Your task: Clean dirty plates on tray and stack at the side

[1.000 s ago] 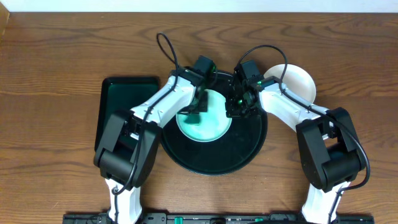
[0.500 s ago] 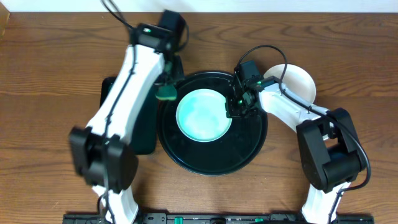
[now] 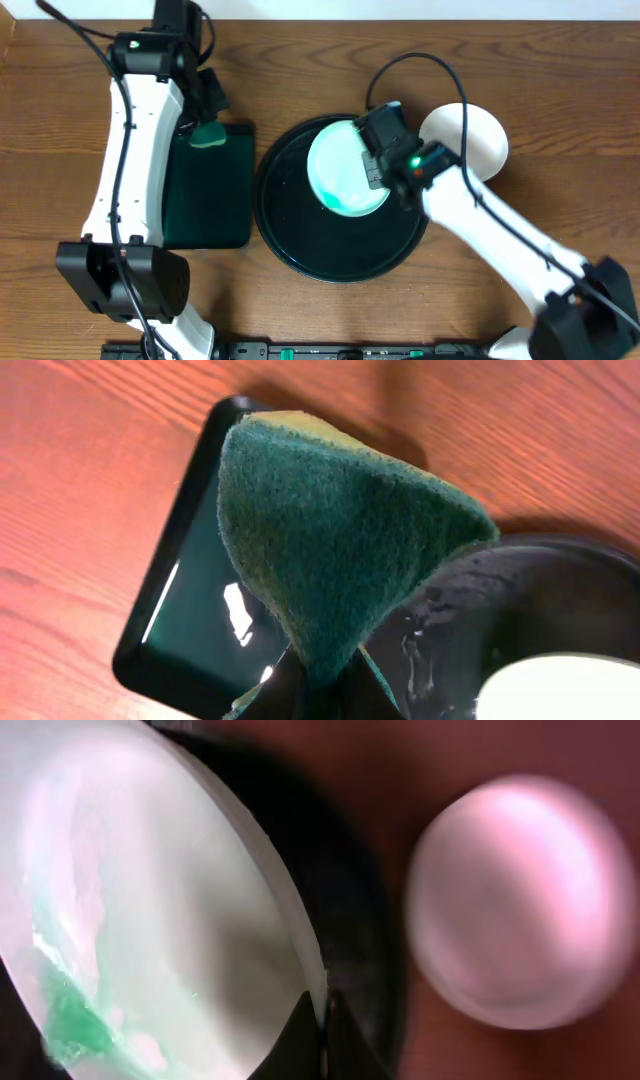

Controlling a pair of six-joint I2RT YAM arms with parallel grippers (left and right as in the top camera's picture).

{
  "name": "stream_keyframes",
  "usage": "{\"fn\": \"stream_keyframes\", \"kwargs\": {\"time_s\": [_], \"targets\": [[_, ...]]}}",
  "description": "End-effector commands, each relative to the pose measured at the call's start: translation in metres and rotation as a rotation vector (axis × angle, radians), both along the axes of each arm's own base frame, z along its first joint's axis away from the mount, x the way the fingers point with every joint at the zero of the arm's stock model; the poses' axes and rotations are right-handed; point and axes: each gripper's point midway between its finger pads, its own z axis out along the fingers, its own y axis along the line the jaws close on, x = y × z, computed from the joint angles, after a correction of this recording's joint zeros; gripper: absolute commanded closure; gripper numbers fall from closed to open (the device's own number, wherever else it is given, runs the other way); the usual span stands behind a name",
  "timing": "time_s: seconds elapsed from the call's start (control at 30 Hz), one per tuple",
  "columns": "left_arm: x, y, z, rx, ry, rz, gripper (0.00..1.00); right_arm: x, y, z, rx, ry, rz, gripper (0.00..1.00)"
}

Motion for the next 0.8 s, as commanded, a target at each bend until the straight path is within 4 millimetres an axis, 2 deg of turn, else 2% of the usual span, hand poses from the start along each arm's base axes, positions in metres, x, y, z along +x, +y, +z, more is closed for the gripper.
{"fn": "stream_keyframes", "kwargs": {"time_s": [0.0,0.13,0.43,0.5,0.77], "targets": [[-0.004,0.007,-0.006,0.014,0.025,0.000,0.93,0.003,-0.025,0.061,-0.301,-0.280,-0.056,0.99],[-0.006,0.007,-0.011,0.014,0.040,0.000,0.93,-0.009,-0.016,0.093,-0.468,-0.416,-0.032,0.99],[-0.008,0.007,-0.013,0.012,0.049,0.000,0.93,-0.044,0.001,0.148,-0.678,-0.674,-0.092,0.99],[-0.008,0.007,-0.013,0.012,0.050,0.000,0.93,-0.049,0.004,0.153,-0.694,-0.702,-0.096,0.99],[-0.010,0.007,-0.013,0.013,0.057,0.000,0.93,-0.051,0.009,0.151,-0.679,-0.697,-0.074,0.99]]}}
